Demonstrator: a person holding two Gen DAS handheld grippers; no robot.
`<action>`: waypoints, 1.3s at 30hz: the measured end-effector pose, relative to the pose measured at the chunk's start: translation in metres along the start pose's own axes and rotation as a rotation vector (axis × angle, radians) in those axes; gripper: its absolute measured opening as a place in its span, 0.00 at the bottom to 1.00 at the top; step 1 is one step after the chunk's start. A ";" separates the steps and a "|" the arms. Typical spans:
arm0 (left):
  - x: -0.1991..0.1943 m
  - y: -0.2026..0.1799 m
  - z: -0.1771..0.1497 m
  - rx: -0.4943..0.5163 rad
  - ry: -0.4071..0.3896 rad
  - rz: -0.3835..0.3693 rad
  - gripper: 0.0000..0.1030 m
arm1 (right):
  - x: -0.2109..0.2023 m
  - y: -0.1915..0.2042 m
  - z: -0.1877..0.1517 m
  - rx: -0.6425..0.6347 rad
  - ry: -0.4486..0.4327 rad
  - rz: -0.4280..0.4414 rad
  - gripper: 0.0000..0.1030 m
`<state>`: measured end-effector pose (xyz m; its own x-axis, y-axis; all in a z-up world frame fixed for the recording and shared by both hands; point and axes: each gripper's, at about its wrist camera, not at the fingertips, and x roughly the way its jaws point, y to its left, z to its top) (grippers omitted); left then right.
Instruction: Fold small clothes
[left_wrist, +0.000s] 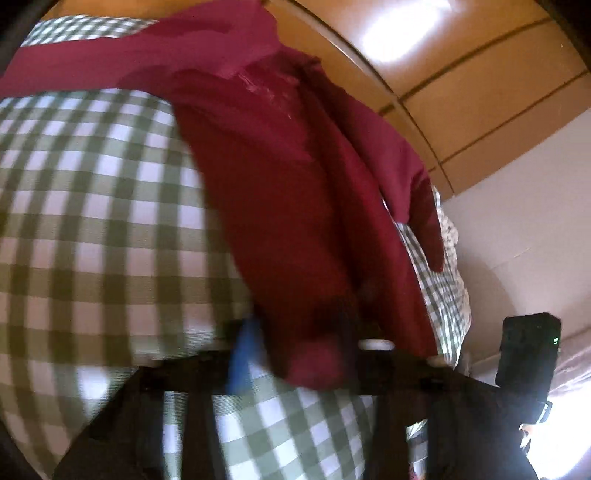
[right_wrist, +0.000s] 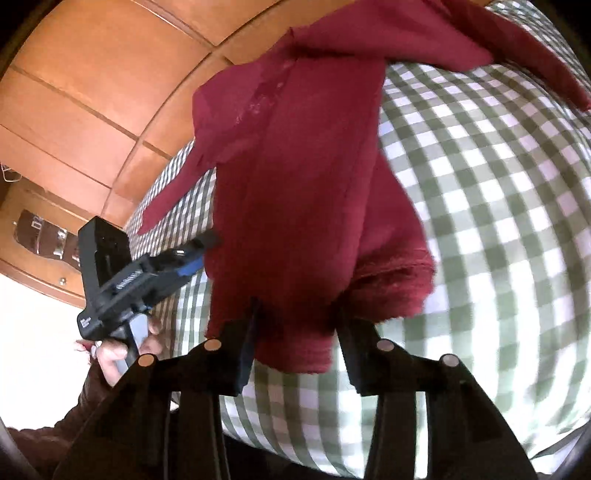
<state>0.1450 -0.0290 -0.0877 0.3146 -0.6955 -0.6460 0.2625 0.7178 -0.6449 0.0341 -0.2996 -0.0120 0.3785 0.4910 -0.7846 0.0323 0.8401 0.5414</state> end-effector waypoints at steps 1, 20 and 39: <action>-0.002 -0.003 -0.001 0.007 -0.009 0.006 0.10 | -0.002 0.003 0.002 -0.017 -0.007 -0.015 0.09; -0.195 0.013 0.004 0.003 -0.047 -0.049 0.10 | -0.133 -0.040 -0.026 -0.056 -0.215 -0.302 0.07; -0.151 0.030 -0.128 0.020 0.038 -0.115 0.04 | -0.137 -0.059 -0.072 -0.076 -0.170 -0.410 0.07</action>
<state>-0.0110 0.0934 -0.0617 0.2461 -0.7739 -0.5835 0.3128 0.6332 -0.7080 -0.0867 -0.4000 0.0419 0.4955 0.0743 -0.8654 0.1459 0.9750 0.1673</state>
